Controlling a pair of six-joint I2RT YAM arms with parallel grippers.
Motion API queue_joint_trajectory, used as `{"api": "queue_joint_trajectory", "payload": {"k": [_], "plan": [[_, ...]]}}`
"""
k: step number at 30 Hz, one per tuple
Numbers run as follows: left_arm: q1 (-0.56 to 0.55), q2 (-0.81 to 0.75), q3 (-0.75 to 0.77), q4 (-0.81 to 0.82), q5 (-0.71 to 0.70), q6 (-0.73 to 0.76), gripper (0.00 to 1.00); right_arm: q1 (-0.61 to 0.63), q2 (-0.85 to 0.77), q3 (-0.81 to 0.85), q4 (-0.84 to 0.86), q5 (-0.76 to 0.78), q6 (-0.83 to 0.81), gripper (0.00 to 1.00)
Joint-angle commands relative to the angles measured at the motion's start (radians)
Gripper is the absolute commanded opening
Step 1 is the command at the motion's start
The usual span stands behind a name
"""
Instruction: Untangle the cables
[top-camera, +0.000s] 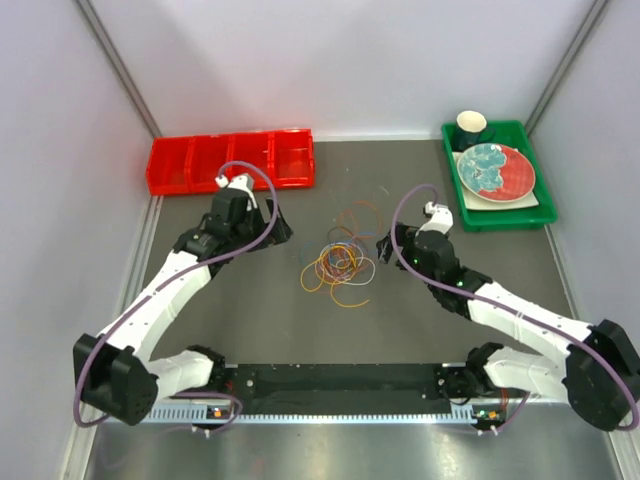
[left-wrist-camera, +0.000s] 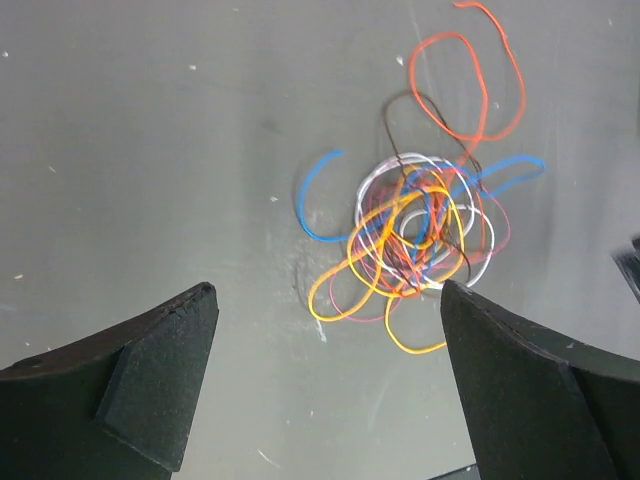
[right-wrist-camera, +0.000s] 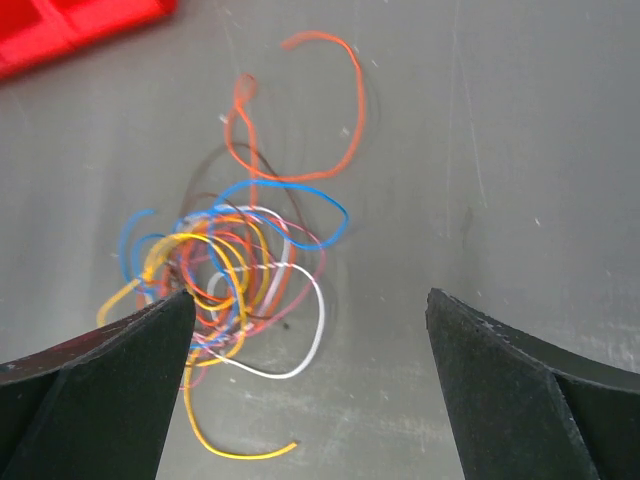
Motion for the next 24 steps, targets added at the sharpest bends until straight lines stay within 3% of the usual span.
{"api": "queue_joint_trajectory", "payload": {"k": [1,5,17,24], "plan": [[-0.113,-0.046,0.053,-0.082,-0.170,-0.006,0.96,0.011,0.071,0.100,-0.082,0.016,0.029,0.97],[-0.165,-0.043,0.052,-0.085,-0.186,-0.003,0.98,0.013,0.115,0.117,-0.039,-0.048,-0.013,0.96],[-0.219,-0.005,0.047,-0.139,-0.126,-0.101,0.95,0.011,0.097,0.094,-0.045,-0.024,-0.007,0.96],[-0.467,0.132,0.174,-0.229,-0.261,-0.154,0.95,0.011,0.120,0.117,-0.085,0.001,-0.004,0.96]]}}
